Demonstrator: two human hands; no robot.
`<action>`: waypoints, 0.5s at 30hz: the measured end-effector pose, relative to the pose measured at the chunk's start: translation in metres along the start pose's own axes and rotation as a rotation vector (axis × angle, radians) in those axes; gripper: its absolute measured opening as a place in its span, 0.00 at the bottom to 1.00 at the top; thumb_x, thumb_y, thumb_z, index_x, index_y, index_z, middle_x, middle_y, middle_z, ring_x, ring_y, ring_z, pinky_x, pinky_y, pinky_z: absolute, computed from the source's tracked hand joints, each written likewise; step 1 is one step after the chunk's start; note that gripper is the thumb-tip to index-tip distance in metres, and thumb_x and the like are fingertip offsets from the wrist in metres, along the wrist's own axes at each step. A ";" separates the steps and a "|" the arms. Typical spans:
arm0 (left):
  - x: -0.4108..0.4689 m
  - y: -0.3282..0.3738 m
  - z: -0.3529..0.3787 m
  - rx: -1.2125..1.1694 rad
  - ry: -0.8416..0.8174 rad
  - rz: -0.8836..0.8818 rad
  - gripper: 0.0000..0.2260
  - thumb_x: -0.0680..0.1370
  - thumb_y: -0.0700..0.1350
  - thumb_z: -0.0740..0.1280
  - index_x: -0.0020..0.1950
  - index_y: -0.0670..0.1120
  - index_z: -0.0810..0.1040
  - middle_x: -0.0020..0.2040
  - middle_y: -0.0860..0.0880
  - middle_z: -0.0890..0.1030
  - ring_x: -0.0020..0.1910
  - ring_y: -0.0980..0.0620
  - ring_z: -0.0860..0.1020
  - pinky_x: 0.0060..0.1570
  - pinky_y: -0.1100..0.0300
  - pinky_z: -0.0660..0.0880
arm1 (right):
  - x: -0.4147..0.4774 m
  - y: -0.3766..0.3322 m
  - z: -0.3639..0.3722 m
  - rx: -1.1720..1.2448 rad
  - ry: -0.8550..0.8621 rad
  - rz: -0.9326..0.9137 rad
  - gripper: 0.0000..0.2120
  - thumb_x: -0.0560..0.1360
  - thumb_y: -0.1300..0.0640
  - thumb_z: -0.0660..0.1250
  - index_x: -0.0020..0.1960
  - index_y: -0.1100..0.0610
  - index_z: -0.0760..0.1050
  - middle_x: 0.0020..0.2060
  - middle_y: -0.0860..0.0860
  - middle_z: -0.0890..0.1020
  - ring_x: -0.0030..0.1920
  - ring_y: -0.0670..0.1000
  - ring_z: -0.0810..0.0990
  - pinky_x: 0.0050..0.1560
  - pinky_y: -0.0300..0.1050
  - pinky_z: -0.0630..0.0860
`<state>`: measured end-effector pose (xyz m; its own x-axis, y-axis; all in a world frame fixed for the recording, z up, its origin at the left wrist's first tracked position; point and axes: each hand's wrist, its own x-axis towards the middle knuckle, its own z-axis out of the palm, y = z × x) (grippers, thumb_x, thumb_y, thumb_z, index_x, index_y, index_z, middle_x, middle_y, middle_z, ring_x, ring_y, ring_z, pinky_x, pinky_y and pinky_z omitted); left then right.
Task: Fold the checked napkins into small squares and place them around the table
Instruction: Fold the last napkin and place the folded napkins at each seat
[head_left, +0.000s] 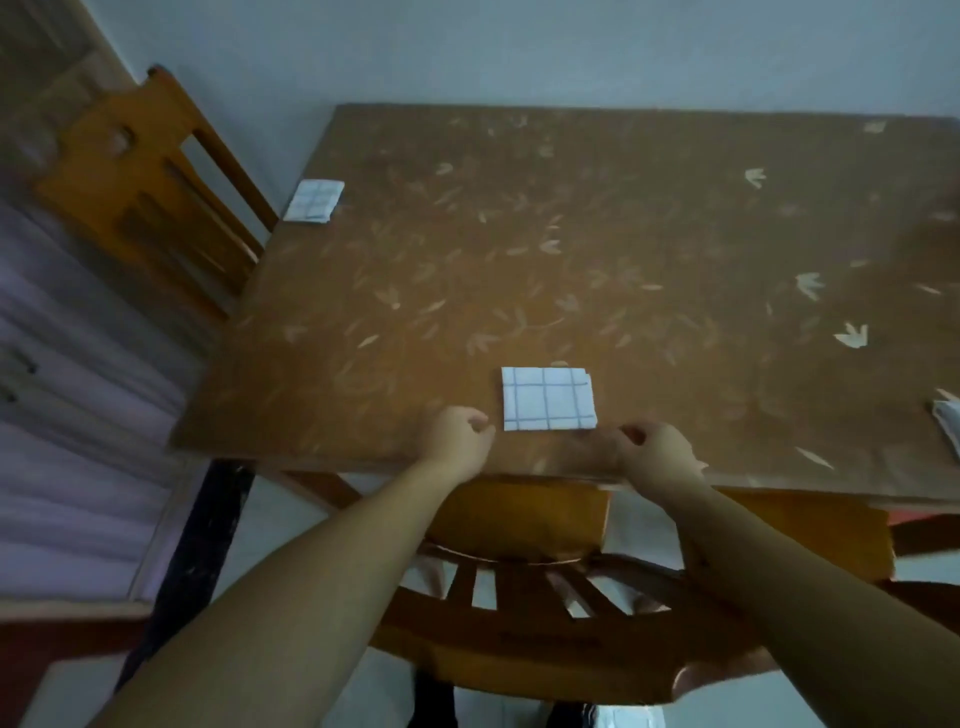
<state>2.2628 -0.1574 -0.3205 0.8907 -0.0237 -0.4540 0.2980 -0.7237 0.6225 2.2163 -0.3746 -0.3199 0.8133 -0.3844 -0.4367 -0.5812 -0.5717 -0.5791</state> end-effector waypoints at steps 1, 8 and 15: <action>0.002 -0.002 0.005 -0.019 0.017 -0.018 0.13 0.79 0.47 0.66 0.61 0.45 0.81 0.58 0.45 0.83 0.59 0.45 0.79 0.62 0.51 0.75 | 0.005 0.002 0.002 0.022 -0.001 0.007 0.17 0.80 0.52 0.64 0.63 0.61 0.76 0.45 0.52 0.81 0.37 0.45 0.78 0.30 0.36 0.70; 0.018 0.006 0.034 -0.165 0.088 -0.095 0.09 0.79 0.46 0.66 0.46 0.45 0.84 0.46 0.46 0.85 0.46 0.45 0.83 0.52 0.51 0.80 | 0.037 -0.001 0.010 0.070 0.028 0.018 0.14 0.77 0.50 0.68 0.53 0.61 0.83 0.39 0.52 0.81 0.38 0.50 0.79 0.31 0.38 0.71; 0.034 0.011 0.043 -0.228 0.103 -0.153 0.09 0.78 0.47 0.68 0.40 0.45 0.82 0.39 0.46 0.85 0.40 0.48 0.83 0.43 0.58 0.77 | 0.047 -0.007 0.020 0.179 0.041 0.075 0.09 0.74 0.51 0.72 0.46 0.57 0.83 0.36 0.52 0.84 0.40 0.51 0.83 0.38 0.44 0.79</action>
<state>2.2820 -0.1957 -0.3562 0.8560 0.1521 -0.4942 0.4908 -0.5399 0.6839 2.2576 -0.3744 -0.3498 0.7660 -0.4522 -0.4570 -0.6326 -0.4039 -0.6608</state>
